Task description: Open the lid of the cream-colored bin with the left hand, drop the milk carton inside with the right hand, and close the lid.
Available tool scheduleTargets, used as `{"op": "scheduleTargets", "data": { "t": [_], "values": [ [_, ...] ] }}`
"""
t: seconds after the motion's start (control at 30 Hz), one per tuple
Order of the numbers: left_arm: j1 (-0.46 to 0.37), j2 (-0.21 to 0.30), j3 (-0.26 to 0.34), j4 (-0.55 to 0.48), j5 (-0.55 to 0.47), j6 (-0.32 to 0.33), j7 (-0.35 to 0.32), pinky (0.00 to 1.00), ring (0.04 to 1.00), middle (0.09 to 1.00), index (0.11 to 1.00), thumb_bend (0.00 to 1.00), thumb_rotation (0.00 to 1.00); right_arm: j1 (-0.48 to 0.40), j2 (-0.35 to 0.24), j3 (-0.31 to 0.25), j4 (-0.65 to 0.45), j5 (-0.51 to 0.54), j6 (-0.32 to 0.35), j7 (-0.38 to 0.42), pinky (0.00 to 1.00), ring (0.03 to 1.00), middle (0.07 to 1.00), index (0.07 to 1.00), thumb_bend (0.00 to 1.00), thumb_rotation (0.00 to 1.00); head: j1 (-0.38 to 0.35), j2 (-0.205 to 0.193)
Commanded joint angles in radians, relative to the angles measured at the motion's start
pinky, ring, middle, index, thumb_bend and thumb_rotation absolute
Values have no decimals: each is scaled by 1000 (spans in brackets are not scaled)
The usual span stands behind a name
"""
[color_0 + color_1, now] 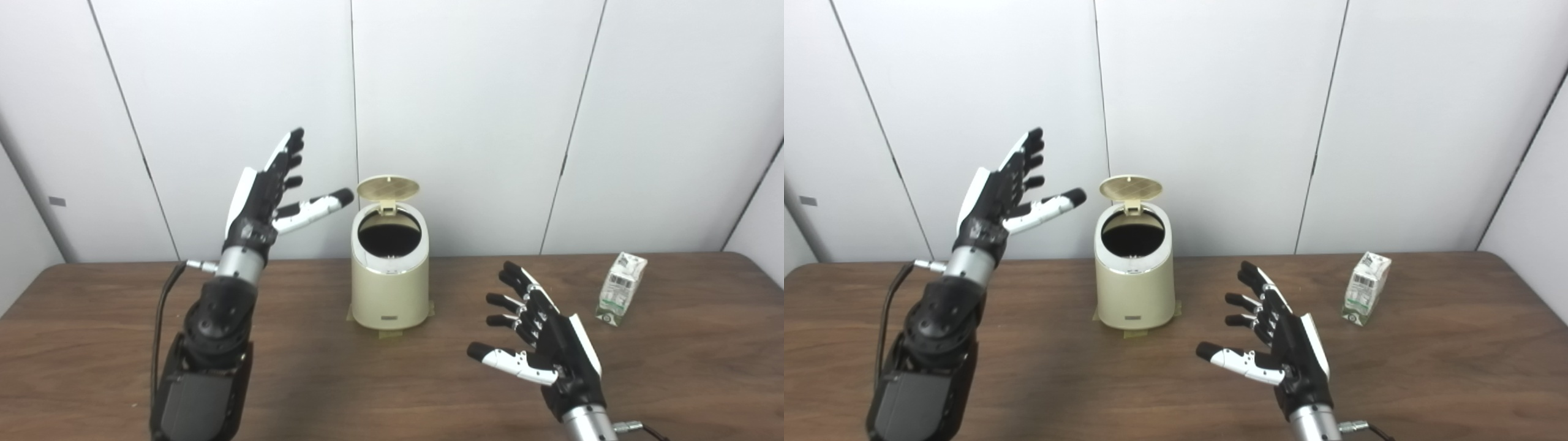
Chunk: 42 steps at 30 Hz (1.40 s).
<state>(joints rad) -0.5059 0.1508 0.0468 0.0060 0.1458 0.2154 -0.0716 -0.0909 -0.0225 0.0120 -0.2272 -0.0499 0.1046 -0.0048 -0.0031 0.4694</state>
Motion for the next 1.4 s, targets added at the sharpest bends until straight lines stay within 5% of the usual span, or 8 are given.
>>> {"op": "scheduleTargets", "data": {
  "t": [0.0, 0.17, 0.3, 0.53, 0.67, 0.83, 1.2, 1.37],
  "values": [
    [5, 13, 22, -81, -63, -37, -16, 745, 843, 877, 900, 868, 300, -36, -6, -6, -14, 13, -56, 6, 678, 793, 904, 900, 755, 197, 1, 1],
    [113, 16, 41, -142, -137, -73, -36, 650, 771, 822, 855, 825, 270, -39, -13, -18, -2, 21, -65, 4, 677, 803, 909, 900, 747, 189, 2, 2],
    [195, 14, 46, -157, -130, -124, -20, 665, 744, 792, 822, 808, 300, -45, -16, -31, 14, 31, -76, 0, 661, 803, 910, 901, 761, 190, 1, 0],
    [294, -8, 53, -136, -107, -223, 23, 498, 609, 678, 737, 732, 238, -53, -25, -44, 34, 32, -97, -1, 670, 786, 901, 890, 778, 201, -13, -8],
    [333, -5, 39, -95, -103, -298, 21, 616, 679, 734, 761, 720, 245, -69, -52, -51, 42, 24, -118, 3, 661, 809, 906, 900, 754, 181, -43, -10],
    [353, -10, 43, -58, -129, -341, 26, 624, 723, 777, 789, 681, 237, -113, -124, -89, 32, 38, -112, 23, 677, 797, 868, 882, 774, 195, -132, -22],
    [348, 30, 46, 26, -134, -413, 5, 680, 749, 802, 817, 602, 196, -268, -289, -118, -140, -180, 94, 7, 594, 743, 788, 809, 758, 77, -352, -87],
    [342, 32, 48, 19, -138, -385, 3, 641, 765, 822, 824, 539, 150, -339, -389, -172, -121, -192, 190, 33, 510, 733, 807, 791, 761, 55, -374, -91]
  ]
}}
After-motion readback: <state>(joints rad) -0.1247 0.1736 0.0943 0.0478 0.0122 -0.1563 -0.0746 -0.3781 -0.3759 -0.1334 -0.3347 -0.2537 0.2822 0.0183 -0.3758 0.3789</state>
